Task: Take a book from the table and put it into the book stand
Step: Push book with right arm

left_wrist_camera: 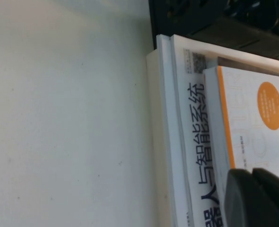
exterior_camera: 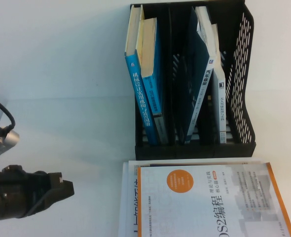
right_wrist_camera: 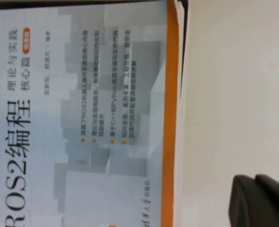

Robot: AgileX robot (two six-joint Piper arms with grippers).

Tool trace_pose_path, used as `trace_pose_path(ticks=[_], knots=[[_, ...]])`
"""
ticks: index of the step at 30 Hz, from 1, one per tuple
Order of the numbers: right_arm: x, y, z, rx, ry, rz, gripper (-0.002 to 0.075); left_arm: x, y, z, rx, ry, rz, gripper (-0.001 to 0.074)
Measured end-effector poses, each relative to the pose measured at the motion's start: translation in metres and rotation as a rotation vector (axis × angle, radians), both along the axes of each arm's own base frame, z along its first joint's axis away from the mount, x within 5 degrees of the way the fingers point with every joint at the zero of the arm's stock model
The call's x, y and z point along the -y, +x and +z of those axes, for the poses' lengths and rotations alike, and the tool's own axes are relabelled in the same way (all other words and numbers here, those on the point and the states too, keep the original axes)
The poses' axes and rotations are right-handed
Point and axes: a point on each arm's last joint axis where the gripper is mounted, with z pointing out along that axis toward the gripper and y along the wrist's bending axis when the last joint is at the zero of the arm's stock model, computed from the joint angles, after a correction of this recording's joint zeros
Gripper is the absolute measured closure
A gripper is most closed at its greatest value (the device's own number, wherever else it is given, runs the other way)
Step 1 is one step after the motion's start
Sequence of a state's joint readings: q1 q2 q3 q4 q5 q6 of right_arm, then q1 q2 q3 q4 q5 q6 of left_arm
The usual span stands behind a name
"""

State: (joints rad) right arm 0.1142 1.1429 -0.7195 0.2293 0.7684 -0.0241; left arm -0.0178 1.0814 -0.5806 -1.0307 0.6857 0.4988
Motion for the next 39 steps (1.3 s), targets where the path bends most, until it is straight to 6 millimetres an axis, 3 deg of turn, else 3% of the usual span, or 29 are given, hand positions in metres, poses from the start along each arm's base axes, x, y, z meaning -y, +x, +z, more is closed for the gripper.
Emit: trace_pose_path(ticks=[10, 24, 39], knots=[[-0.004, 0.014, -0.019, -0.086, 0.017, -0.006, 0.0729, 0.001, 0.018, -0.025, -0.126, -0.028, 0.032, 0.0737], [-0.014, 0.037, -0.062, -0.238, 0.082, 0.034, 0.0729, 0.000, 0.022, -0.030, -0.136, -0.013, 0.025, 0.0737], [-0.033, 0.042, -0.064, -0.231, 0.274, 0.104, 0.0729, 0.000, 0.022, -0.030, -0.136, -0.012, 0.024, 0.0737]])
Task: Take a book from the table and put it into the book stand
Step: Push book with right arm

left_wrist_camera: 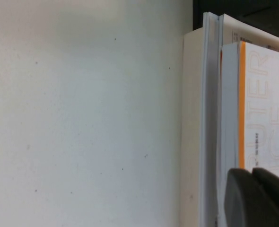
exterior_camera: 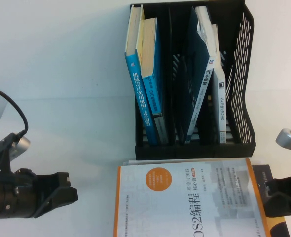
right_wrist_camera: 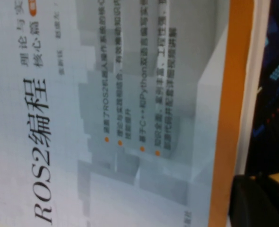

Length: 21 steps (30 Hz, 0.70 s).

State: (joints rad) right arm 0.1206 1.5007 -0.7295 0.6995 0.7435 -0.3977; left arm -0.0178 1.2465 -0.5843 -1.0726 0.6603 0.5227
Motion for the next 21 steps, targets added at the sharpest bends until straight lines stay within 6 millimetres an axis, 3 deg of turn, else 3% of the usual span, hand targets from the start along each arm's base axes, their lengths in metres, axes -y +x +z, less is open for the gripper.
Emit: trace_pose_path(ticks=[9, 21], knots=[[-0.020, -0.002, 0.001, 0.045, 0.008, 0.062, 0.0729, 0.000, 0.000, 0.000, 0.004, 0.003, -0.005, 0.0737], [-0.021, 0.005, -0.017, -0.006, -0.034, 0.042, 0.0729, 0.000, 0.000, 0.000, 0.006, 0.005, -0.007, 0.0737]])
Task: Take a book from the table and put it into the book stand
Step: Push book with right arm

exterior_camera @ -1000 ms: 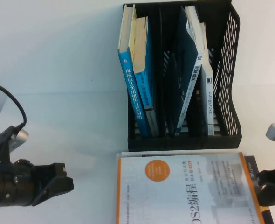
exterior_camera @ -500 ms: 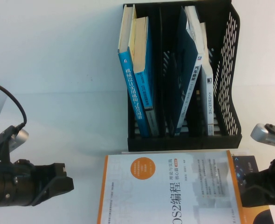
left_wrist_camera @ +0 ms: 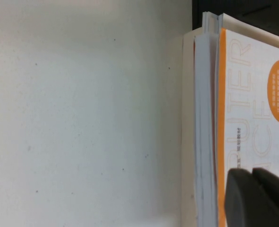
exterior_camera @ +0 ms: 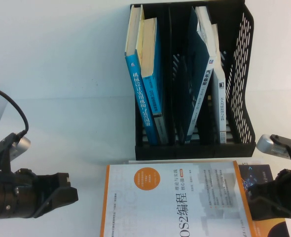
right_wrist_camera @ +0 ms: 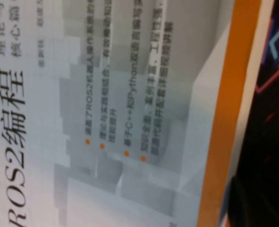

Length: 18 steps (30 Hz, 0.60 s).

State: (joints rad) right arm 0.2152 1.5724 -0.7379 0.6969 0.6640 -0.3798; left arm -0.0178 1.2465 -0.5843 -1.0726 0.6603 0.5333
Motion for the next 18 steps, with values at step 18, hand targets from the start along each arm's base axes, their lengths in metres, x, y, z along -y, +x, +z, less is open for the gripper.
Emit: trace_pose_path(ticks=[18], knots=[[-0.0080, 0.0068, -0.0077, -0.019, 0.097, 0.008, 0.0729, -0.0015, -0.0010, -0.0019, -0.017, 0.024, 0.001, 0.0635]])
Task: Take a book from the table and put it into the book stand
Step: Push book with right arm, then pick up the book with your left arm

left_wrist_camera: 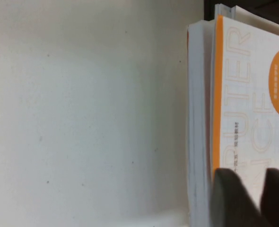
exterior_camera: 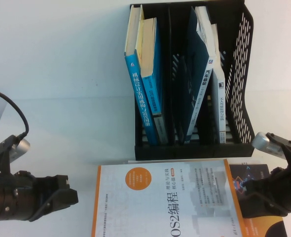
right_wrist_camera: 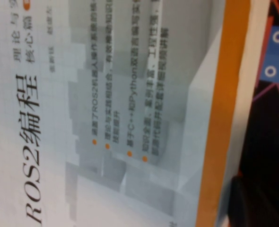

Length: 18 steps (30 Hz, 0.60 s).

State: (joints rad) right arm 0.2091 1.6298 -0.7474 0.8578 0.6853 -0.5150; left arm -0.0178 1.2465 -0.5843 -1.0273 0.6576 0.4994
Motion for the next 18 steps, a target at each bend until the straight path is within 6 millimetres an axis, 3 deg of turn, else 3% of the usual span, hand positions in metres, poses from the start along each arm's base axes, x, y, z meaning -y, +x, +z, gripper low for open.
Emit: trace_pose_path(ticks=[5, 8, 12, 18], knots=[[0.000, 0.000, 0.000, -0.002, 0.003, 0.009, 0.0729, 0.003, -0.001, -0.005, -0.052, -0.023, -0.035, 0.0379], [0.000, -0.001, 0.000, 0.002, 0.005, 0.033, 0.0729, 0.005, 0.001, -0.015, -0.098, -0.026, -0.095, 0.0280], [-0.001, -0.001, 0.000, 0.007, 0.007, 0.055, 0.0729, 0.000, 0.006, -0.022, -0.089, -0.057, -0.137, 0.0239], [-0.001, -0.002, 0.000, 0.009, 0.003, 0.070, 0.0729, -0.013, 0.016, -0.024, -0.027, -0.245, -0.174, 0.0232]])
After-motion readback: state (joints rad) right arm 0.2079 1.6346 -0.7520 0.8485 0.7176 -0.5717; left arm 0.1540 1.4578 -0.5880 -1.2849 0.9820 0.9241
